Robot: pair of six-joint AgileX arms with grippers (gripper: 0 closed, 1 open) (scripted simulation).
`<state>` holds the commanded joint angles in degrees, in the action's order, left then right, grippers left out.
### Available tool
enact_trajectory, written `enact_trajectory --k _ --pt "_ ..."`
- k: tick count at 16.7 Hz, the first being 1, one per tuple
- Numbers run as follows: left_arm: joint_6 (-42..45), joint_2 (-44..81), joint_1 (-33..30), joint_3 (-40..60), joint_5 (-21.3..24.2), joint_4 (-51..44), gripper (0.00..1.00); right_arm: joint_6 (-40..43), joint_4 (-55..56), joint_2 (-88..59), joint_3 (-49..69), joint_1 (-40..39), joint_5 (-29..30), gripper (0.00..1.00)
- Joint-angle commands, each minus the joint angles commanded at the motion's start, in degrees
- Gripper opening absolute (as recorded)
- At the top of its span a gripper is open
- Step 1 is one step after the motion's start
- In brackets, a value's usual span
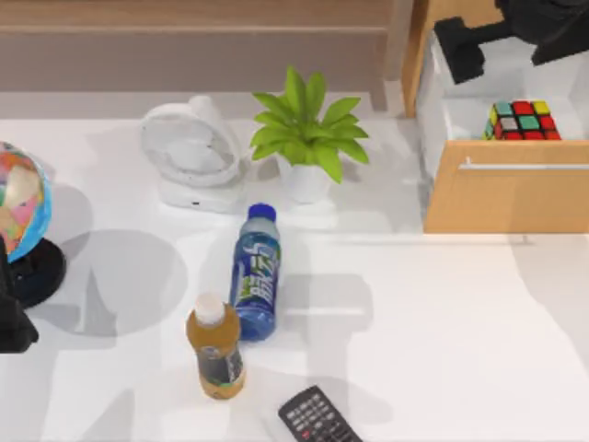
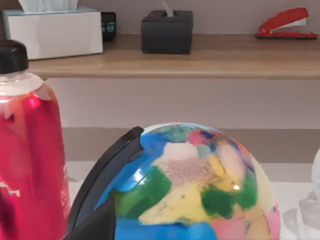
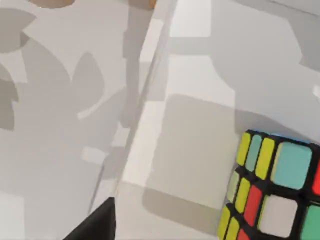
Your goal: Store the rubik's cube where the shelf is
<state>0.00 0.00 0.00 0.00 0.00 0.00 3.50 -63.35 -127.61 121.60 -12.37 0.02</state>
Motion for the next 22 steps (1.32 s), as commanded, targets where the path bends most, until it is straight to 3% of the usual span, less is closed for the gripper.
enact_trajectory --k 4,8,15,22 --pt "0.00 0.00 0.00 0.00 0.00 0.00 1.00 -6.32 -14.58 -8.10 12.62 3.27 0.49 1.00" --pt "0.00 0.00 0.00 0.00 0.00 0.00 1.00 -9.10 -20.91 -12.51 18.63 4.75 0.84 1.00" --pt "0.00 0.00 0.00 0.00 0.00 0.00 1.00 -9.16 -20.95 -12.49 18.57 4.50 0.83 1.00" --pt "0.00 0.00 0.00 0.00 0.00 0.00 1.00 -9.37 -14.24 -9.96 8.93 4.45 0.90 1.00"
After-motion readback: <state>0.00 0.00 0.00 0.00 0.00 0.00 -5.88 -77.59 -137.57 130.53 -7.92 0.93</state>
